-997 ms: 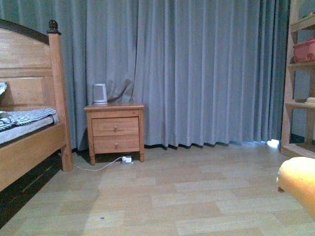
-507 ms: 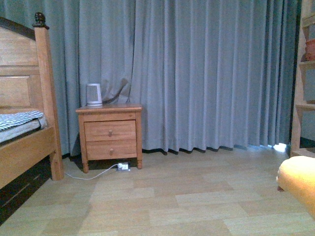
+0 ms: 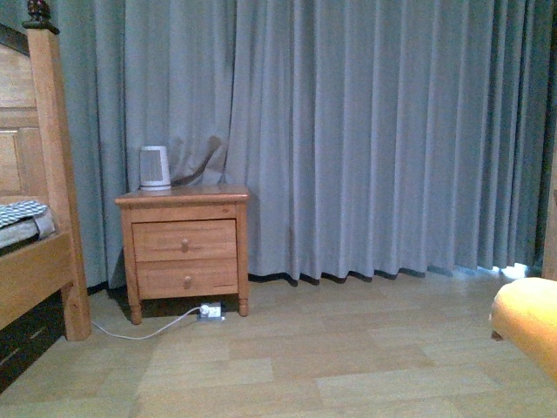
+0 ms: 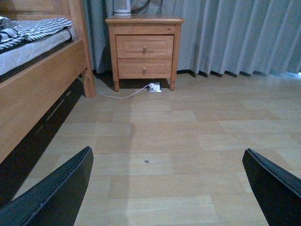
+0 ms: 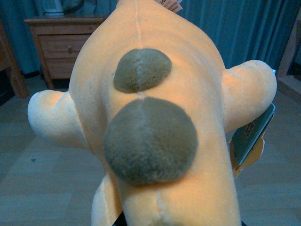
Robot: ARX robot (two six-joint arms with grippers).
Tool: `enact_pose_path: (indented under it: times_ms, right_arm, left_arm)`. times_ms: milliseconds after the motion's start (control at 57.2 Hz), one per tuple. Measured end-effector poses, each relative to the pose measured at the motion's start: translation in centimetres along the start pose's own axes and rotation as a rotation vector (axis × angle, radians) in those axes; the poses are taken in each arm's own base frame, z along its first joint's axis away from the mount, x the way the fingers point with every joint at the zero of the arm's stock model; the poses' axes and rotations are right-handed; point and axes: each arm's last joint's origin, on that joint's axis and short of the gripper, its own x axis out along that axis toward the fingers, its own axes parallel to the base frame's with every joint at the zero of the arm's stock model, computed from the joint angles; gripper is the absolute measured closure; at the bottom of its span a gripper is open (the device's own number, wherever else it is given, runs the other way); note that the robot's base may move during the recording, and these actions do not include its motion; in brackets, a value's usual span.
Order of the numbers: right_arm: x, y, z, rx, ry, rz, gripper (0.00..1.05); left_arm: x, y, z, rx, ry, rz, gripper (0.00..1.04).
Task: Put away toys
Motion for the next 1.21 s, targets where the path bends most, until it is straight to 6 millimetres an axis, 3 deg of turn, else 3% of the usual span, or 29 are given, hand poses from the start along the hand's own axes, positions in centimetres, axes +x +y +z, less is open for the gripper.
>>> enact_pose_path:
  times_ms: [1207]
  right_arm:
    - [0.00, 0.00, 0.01, 0.000, -0.001, 0.000, 0.98]
  left_arm:
    - [0.00, 0.00, 0.00, 0.000, 0.000, 0.000, 0.06]
